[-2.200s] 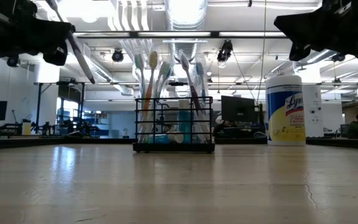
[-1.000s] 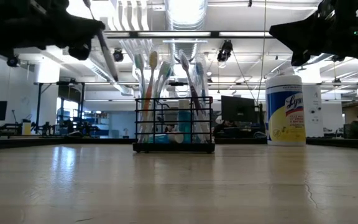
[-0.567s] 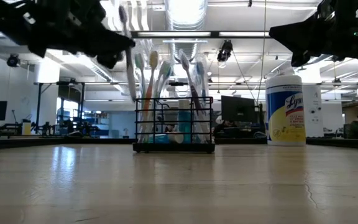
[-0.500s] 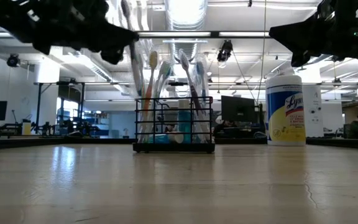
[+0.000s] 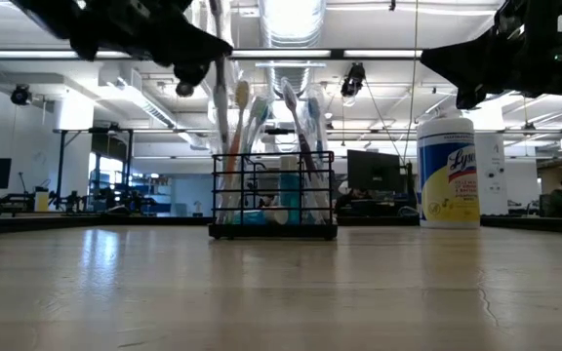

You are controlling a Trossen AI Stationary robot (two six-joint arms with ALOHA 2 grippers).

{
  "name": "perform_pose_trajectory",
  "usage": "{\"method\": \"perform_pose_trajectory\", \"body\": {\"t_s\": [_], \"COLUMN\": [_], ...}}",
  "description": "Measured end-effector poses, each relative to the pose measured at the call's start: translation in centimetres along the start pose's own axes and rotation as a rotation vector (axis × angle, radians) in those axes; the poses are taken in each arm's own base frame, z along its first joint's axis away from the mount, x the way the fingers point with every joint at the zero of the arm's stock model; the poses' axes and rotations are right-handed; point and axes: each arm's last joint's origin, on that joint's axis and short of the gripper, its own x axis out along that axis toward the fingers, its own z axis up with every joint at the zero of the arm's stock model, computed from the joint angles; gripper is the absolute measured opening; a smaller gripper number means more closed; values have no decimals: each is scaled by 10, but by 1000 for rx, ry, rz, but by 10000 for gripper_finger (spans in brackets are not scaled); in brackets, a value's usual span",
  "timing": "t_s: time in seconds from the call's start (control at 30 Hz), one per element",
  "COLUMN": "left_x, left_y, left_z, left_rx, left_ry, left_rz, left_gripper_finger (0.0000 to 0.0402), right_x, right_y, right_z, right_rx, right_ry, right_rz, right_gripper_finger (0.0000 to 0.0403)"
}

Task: Pick & Place toothbrushing station
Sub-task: Put the purple toothbrush into the black wire organizer

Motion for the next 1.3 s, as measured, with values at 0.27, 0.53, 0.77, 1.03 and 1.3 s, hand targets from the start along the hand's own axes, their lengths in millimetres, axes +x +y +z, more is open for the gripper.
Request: {"method": "perform_pose_trajectory", "body": {"t_s": [0.27, 0.53, 0.77, 1.03, 1.3], "left_x": [-26, -29, -16, -4, 10], "left_y": [-7, 7, 24, 30, 36], "left_z": [35, 35, 15, 6, -13], "left_rx": [61, 148, 81, 23, 1], "left_ry": [127, 46, 52, 18, 57], "left_rz": [-1, 165, 141, 67, 62], "left_gripper_finger": [26, 26, 26, 26, 26], "right_x": [0, 0, 0, 0, 0], "right_y": [0, 0, 0, 0, 0], "right_z": [-1, -1, -1, -1, -1], "right_rx": [-8, -4, -1, -3, -3], "right_ry": [5, 4, 3, 3, 3], "right_rz": [0, 0, 0, -1, -1], "right_gripper_finger": [31, 31, 31, 31, 31]}}
